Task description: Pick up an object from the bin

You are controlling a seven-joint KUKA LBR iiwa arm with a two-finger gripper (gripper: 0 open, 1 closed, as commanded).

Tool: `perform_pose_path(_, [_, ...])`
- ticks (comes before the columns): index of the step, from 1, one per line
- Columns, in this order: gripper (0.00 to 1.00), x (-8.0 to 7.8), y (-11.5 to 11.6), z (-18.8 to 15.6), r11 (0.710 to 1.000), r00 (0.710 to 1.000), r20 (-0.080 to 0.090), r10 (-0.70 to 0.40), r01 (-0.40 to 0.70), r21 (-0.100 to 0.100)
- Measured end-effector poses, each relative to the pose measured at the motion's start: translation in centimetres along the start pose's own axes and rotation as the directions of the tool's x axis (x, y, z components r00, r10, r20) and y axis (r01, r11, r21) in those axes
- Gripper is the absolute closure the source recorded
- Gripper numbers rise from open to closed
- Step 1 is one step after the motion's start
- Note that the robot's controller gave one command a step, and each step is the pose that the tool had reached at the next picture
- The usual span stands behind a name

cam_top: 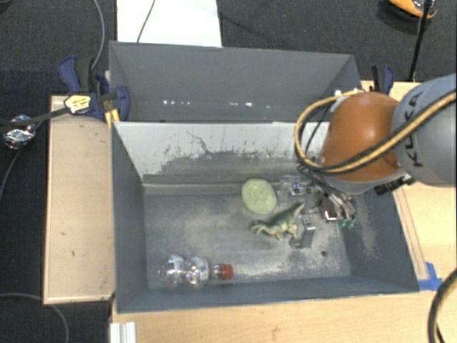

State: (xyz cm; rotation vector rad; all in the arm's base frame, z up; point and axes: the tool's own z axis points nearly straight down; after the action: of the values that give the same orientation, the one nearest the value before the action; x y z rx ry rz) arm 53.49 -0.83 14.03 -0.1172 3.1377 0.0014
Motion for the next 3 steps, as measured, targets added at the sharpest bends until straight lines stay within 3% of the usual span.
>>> perform_pose_path(1, [0.0,-1.4,-1.9,1.4,0.999,0.999,0.003,-0.036,0.036,0.001])
perform_pose_path(2, [0.0,-0.6,-1.6,0.7,1.0,1.0,0.001,-0.021,0.021,-0.001])
perform_pose_path(3, [0.0,-0.4,-0.8,5.0,1.0,1.0,0.01,0.011,-0.011,0.0])
